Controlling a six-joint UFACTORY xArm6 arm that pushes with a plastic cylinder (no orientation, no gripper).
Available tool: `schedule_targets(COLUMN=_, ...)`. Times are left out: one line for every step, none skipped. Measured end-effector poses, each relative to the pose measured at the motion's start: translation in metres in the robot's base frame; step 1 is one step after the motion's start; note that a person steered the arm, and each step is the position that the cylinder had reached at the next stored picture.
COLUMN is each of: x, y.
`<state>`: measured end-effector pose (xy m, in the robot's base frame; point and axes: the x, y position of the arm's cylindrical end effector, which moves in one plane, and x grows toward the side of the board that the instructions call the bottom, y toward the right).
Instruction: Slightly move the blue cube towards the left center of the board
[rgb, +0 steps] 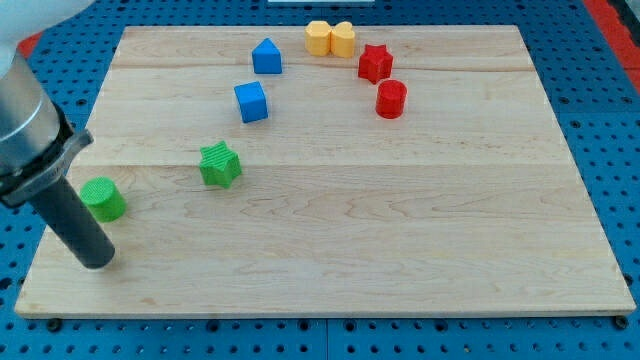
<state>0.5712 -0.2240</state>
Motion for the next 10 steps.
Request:
schedule_targets(x=0.003, y=0.003)
schedule_targets(x=-0.005, y=0.069)
schedule_targets(x=-0.019, y=0.123)
schedule_targets(x=-0.051, y=0.126)
schedule_targets(x=-0.086, y=0.159)
schedule_targets(x=-0.129, y=0.171)
schedule_targets(x=-0.172, y=0.171)
schedule_targets(x=-0.217, y=0.2)
schedule_targets(x=-0.238, y=0.221)
schedule_targets(x=-0.242, y=0.181)
